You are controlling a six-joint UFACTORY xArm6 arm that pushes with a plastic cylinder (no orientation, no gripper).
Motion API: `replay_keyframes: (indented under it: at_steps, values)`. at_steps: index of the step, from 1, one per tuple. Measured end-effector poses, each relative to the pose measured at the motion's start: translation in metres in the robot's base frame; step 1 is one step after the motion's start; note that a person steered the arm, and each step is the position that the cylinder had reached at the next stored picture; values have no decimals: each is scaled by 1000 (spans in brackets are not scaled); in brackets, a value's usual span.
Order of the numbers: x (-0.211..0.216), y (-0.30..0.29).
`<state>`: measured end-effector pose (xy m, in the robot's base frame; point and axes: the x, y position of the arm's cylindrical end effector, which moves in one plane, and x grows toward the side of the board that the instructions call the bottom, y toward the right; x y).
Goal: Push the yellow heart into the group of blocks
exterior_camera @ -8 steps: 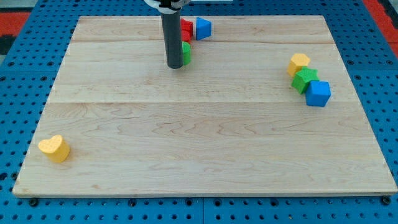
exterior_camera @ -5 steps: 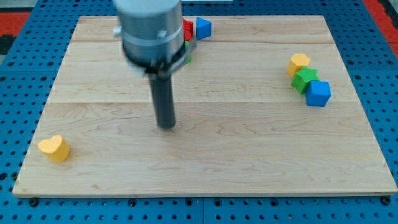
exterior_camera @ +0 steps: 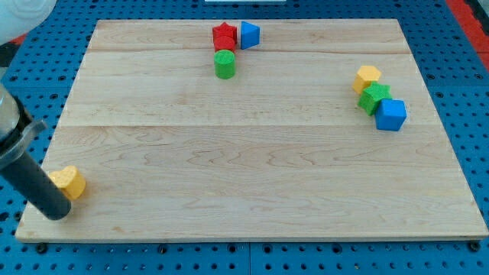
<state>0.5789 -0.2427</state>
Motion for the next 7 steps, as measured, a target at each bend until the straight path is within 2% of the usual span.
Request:
replay_keyframes:
  at_steps: [5,7]
  values:
    - [-152,-19]
    - [-160,-15]
